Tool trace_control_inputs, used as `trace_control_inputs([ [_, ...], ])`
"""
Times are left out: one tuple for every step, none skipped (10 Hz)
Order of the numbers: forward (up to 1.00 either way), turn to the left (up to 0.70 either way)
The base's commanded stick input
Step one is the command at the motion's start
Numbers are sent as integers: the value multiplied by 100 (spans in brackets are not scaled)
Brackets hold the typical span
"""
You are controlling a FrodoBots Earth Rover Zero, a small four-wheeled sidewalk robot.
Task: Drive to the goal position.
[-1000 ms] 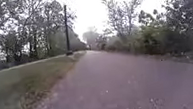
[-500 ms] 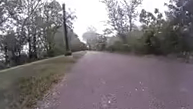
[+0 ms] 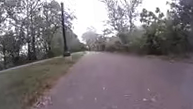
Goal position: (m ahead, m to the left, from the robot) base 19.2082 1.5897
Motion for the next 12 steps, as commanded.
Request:
trace_control_inputs([
  [70, 0],
  [70, 0],
  [70, 0],
  [70, 0],
  [70, 0],
  [70, 0],
  [70, 0],
  [70, 0],
  [70, 0],
  [70, 0],
  [70, 32],
  [70, 35],
])
